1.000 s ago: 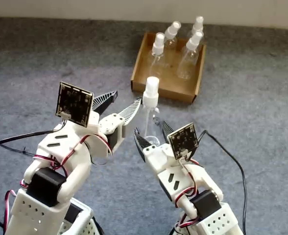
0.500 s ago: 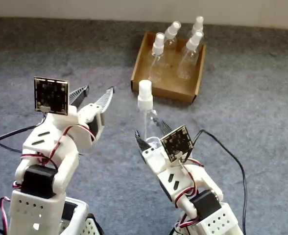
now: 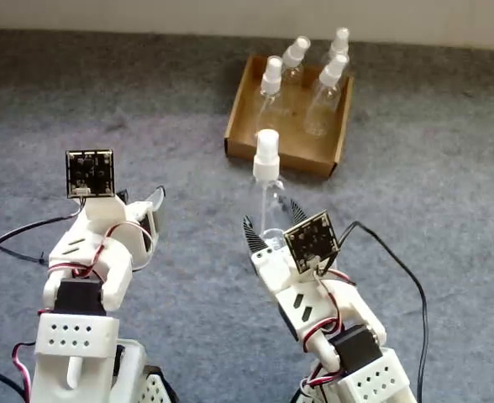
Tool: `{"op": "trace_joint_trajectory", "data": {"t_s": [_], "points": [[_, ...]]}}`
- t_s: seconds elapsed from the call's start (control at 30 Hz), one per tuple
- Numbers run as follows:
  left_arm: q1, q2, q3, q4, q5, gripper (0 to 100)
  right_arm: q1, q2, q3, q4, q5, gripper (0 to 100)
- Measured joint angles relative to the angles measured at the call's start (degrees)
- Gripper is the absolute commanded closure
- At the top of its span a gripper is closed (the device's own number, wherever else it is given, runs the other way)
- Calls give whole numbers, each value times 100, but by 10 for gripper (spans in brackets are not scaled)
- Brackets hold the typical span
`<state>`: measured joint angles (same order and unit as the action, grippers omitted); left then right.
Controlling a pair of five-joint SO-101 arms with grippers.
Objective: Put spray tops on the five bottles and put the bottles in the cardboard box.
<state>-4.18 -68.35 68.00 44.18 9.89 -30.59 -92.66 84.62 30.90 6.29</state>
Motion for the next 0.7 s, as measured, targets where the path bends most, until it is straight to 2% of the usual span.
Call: {"op": "trace_joint_trajectory", "data": {"t_s": [0.7], "points": [[0, 0, 158, -35, 0, 811, 18, 0, 0, 0, 18, 807]]}}
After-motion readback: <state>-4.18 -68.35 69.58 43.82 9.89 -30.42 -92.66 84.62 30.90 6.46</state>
